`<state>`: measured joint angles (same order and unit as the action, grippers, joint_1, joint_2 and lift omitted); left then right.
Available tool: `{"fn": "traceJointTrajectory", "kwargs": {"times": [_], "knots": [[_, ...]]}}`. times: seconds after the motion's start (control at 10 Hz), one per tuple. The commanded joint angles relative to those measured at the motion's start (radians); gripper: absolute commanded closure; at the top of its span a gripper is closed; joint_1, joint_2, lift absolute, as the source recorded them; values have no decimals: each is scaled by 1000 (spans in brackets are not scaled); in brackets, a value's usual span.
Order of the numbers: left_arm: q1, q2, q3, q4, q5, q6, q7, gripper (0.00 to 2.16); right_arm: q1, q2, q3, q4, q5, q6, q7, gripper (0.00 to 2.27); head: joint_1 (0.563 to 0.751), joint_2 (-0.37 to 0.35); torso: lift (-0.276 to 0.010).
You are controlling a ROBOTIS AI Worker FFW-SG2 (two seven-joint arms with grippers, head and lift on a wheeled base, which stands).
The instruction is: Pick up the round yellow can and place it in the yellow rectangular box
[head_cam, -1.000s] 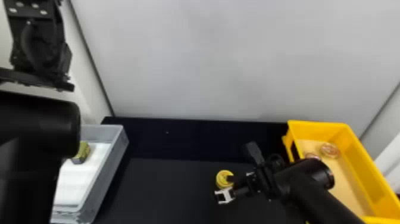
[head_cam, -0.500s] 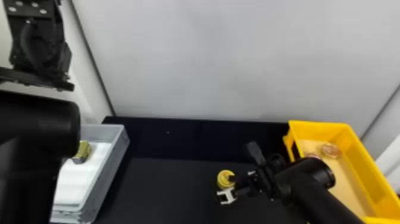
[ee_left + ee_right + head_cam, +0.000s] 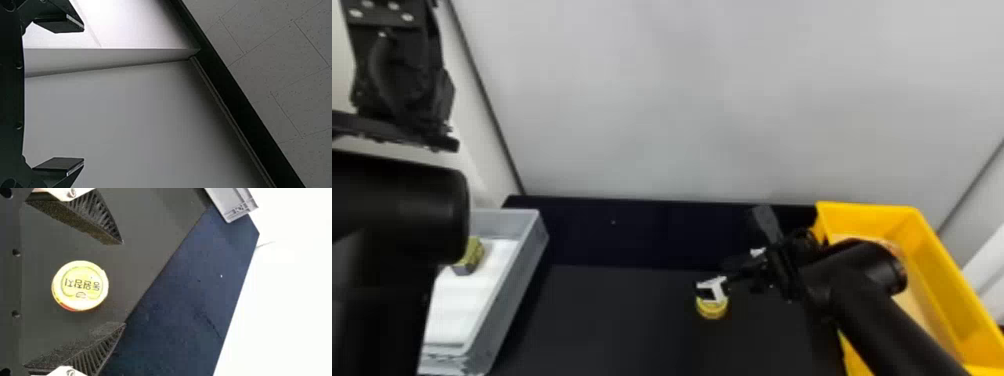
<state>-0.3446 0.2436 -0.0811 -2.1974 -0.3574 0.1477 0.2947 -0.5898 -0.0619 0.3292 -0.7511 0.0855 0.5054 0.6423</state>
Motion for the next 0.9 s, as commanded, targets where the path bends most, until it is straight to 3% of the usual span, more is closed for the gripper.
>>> {"fn": "traceJointTrajectory", "kwargs": {"times": [0.0, 0.3, 0.8], "knots": [[-2, -1, 0, -1, 0, 0, 0, 88, -2, -1, 18, 12, 17, -13, 1, -1, 663, 54, -10], [-1, 0, 1, 1, 0, 0, 0, 88, -28, -3, 74, 62, 57, -50, -36, -1, 663, 54, -10], [-1, 5, 1, 1, 2, 0, -2, 88, -39, -6, 65, 125, 79, -77, -68, -1, 663, 54, -10]]}}
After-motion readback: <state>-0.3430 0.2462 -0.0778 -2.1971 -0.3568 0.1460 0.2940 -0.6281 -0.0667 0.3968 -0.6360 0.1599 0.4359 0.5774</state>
